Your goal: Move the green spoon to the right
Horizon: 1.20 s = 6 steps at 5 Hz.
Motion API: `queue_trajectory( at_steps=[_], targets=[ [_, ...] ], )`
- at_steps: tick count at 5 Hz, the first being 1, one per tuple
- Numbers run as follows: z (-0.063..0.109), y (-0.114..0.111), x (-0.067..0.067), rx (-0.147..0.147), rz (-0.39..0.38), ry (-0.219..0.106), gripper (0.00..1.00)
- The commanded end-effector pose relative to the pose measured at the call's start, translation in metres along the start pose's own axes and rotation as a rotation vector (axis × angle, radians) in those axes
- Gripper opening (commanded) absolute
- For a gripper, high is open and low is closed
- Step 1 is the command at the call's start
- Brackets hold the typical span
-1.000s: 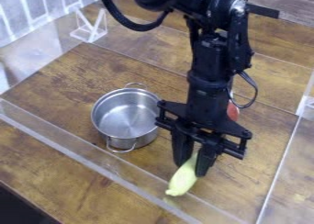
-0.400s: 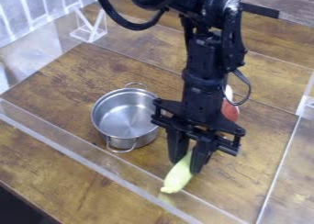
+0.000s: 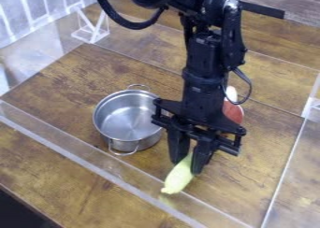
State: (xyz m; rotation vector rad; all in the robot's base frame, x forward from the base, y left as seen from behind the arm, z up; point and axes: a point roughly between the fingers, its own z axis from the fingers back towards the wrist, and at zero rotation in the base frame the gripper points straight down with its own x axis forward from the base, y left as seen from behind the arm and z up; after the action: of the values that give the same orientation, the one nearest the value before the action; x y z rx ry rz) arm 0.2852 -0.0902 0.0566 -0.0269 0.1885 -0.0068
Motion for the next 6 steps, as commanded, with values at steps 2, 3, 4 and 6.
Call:
queue_trajectory(
  at_steps=[2, 3, 4, 6],
  targets=[
    [0.036, 0.005, 0.001, -0.019, 0.004, -0.071, 1.0],
    [0.052, 0.011, 0.002, -0.028, 0.01, -0.107, 1.0],
    [0.088, 0.025, 0.01, -0.048, 0.035, -0.197, 1.0],
    [0.114, 0.055, 0.025, -0.099, 0.066, -0.362, 1.0]
  ],
)
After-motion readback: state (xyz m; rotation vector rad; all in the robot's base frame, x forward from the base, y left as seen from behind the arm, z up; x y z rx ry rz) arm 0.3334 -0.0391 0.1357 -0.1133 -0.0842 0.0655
